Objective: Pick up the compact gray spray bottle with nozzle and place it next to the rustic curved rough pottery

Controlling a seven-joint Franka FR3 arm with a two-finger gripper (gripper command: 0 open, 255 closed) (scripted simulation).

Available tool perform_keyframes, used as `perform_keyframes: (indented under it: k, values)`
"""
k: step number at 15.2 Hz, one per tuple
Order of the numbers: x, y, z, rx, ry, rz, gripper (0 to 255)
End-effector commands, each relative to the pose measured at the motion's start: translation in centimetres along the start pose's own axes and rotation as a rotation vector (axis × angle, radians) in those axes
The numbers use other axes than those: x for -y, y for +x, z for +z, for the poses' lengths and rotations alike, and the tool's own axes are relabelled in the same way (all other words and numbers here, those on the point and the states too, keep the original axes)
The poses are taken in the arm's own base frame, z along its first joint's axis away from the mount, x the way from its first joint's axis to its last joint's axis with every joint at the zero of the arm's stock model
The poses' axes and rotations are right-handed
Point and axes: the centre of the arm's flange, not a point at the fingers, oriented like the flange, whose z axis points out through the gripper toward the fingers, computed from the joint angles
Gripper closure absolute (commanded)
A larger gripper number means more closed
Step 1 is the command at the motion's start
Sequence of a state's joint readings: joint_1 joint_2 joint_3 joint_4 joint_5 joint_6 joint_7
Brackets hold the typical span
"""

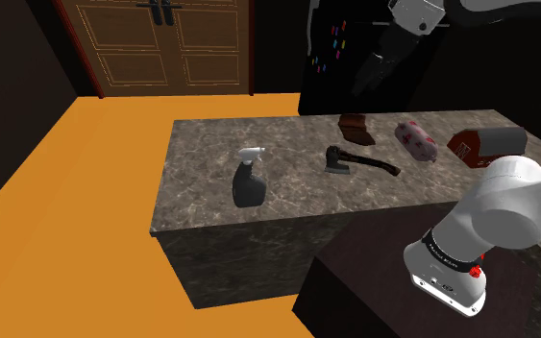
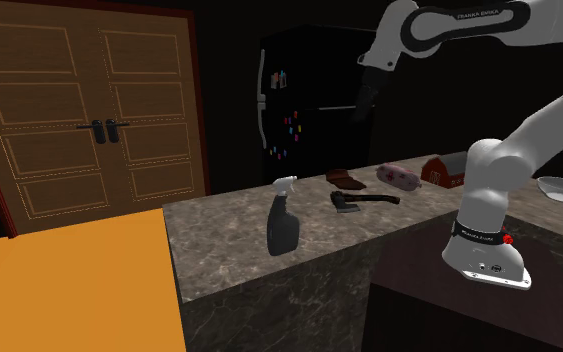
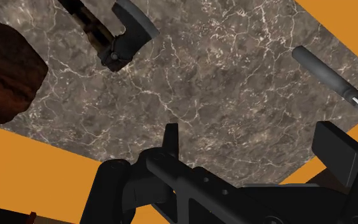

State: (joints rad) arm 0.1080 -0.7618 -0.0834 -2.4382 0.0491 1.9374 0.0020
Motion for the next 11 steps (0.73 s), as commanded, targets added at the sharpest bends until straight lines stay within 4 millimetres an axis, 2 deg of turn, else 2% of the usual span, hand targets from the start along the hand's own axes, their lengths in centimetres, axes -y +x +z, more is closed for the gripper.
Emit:
perform_keyframes:
  k: [1,11]
  values:
    - [1.0,0.5,2.3,-0.018,0.021,-0.068,0]
    - [6.1,2.9,13.3,-0.093,0.123,-0.402,0]
